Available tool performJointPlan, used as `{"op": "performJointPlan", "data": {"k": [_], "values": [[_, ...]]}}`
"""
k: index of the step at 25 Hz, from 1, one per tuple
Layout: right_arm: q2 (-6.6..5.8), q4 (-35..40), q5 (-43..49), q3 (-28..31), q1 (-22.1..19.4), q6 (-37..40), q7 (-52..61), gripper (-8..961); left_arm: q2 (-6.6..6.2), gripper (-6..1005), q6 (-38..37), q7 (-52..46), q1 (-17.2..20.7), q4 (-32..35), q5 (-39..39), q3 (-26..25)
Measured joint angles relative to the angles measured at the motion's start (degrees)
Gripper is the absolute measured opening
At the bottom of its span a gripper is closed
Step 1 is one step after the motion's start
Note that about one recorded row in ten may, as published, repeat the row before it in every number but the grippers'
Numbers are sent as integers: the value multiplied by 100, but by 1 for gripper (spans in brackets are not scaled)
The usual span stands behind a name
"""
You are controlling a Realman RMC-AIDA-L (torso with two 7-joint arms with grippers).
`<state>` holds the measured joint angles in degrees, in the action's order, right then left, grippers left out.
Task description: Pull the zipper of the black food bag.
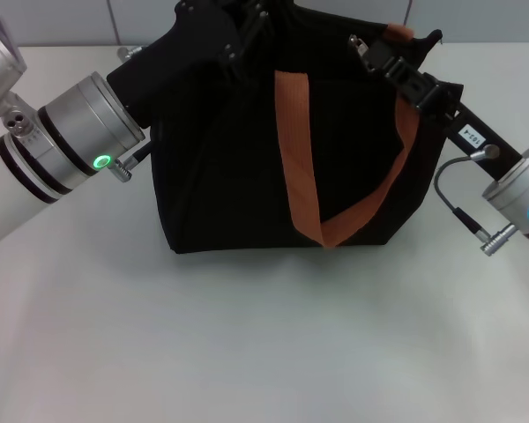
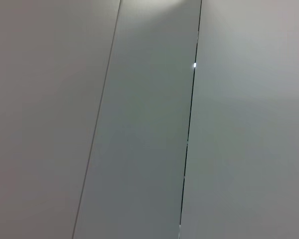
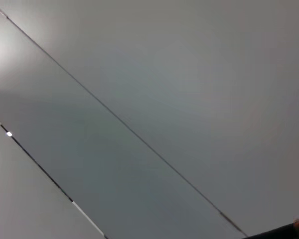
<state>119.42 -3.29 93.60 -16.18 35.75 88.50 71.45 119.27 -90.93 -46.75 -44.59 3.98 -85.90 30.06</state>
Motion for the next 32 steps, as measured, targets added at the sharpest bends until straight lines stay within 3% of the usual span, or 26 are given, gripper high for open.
{"op": "performJointPlan", "data": {"k": [14,28,32], "values": [[1,136,0,211,-281,-8,37,-1,0,88,-6,0,7,1,13,0],[-7,261,0,424,-603,-56,41,70,0,93,-6,0,12,5,30,0],[-7,404,0,414,-686,332,31,91,0,95,-6,0,12,-3,31,0]]}}
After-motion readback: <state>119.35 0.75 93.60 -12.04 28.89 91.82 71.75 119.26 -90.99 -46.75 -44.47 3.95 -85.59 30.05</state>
